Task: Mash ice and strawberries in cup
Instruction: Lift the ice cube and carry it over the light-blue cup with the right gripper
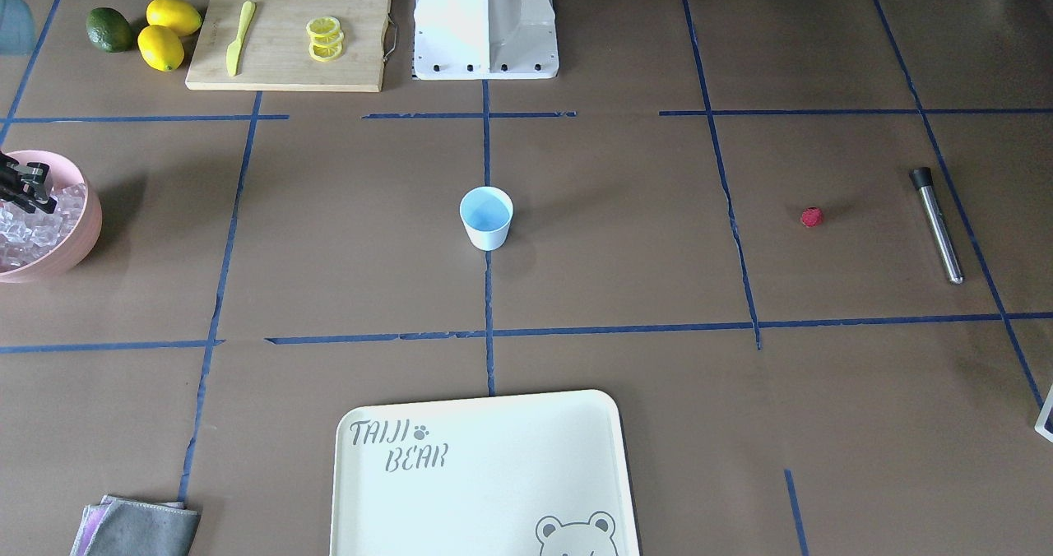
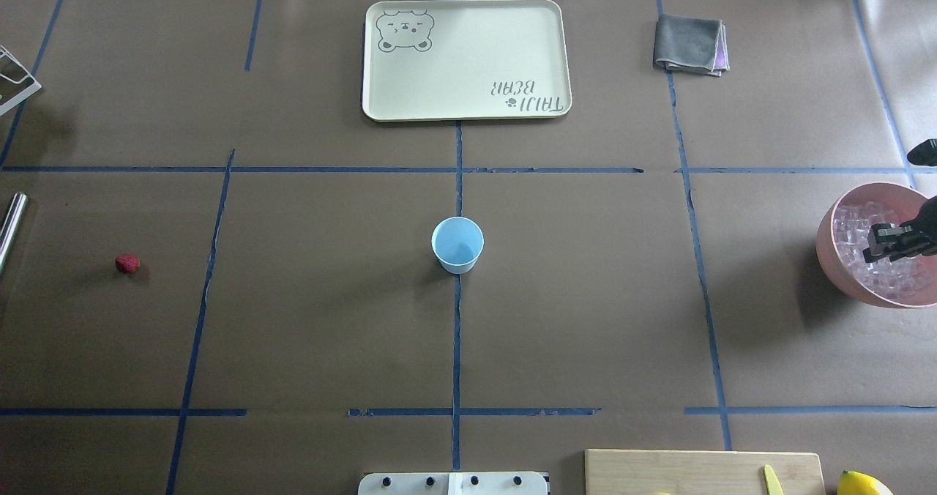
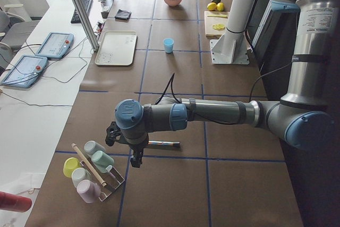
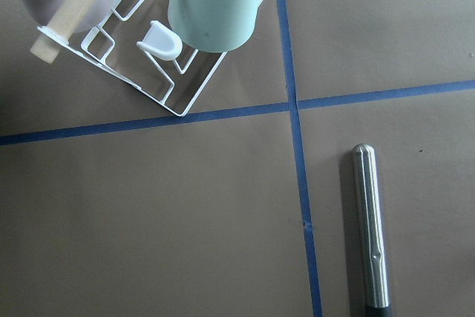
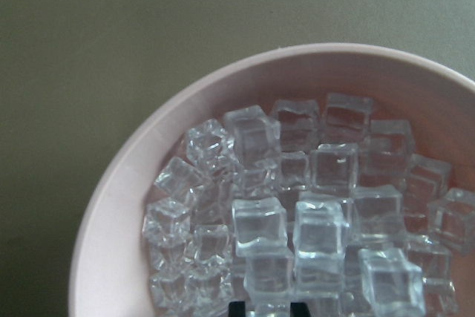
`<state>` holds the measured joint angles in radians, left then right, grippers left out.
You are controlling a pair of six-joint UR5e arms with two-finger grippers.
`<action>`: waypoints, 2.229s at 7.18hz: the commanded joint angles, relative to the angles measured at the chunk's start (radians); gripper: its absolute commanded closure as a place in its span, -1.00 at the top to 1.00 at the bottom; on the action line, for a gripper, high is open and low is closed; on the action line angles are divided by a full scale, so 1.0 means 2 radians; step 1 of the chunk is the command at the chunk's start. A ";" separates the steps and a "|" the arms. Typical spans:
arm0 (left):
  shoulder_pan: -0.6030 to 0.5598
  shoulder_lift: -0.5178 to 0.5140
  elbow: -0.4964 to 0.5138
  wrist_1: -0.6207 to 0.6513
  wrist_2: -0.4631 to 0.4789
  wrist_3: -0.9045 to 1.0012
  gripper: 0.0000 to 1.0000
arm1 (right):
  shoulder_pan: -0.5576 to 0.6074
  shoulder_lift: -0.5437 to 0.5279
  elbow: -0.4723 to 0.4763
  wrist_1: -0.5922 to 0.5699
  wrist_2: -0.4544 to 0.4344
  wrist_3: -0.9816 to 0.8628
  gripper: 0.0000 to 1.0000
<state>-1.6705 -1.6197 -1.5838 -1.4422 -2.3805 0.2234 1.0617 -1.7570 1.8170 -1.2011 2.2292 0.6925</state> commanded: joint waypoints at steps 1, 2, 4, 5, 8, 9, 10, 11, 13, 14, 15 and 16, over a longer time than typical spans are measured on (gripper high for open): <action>0.000 0.001 -0.007 0.000 0.001 -0.004 1.00 | 0.020 -0.025 0.068 -0.025 0.004 0.000 -1.00; 0.000 0.001 -0.007 0.000 0.001 -0.005 1.00 | 0.030 -0.022 0.114 -0.082 0.008 0.000 -1.00; 0.000 0.003 -0.010 -0.001 0.000 -0.004 1.00 | 0.037 0.036 0.158 -0.168 0.009 0.004 -1.00; 0.000 0.004 -0.013 -0.002 0.000 -0.004 1.00 | 0.025 0.098 0.158 -0.216 0.014 0.011 -1.00; 0.000 0.008 -0.020 -0.014 -0.001 -0.004 1.00 | -0.063 0.313 0.139 -0.352 0.013 0.145 -1.00; 0.000 0.008 -0.020 -0.016 -0.001 -0.004 1.00 | -0.101 0.355 0.129 -0.352 -0.001 0.209 -1.00; 0.000 0.008 -0.020 -0.016 -0.001 -0.004 1.00 | -0.152 0.392 0.116 -0.352 -0.049 0.257 -1.00; 0.002 0.008 -0.020 -0.016 -0.001 -0.004 1.00 | -0.198 0.437 0.083 -0.351 -0.094 0.304 -1.00; 0.002 0.008 -0.020 -0.016 -0.001 -0.004 1.00 | -0.249 0.512 0.002 -0.347 -0.146 0.342 -1.00; 0.002 0.007 -0.020 -0.016 -0.001 -0.004 1.00 | -0.258 0.547 -0.047 -0.346 -0.157 0.356 -1.00; 0.002 0.007 -0.020 -0.016 -0.001 -0.004 1.00 | -0.258 0.574 -0.093 -0.340 -0.157 0.356 -1.00; 0.002 0.007 -0.020 -0.016 -0.001 -0.005 1.00 | -0.259 0.578 -0.123 -0.316 -0.163 0.356 -1.00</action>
<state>-1.6675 -1.6058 -1.6245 -1.4741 -2.3822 0.2143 0.5500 -0.6353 1.6601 -1.8733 1.9171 1.3998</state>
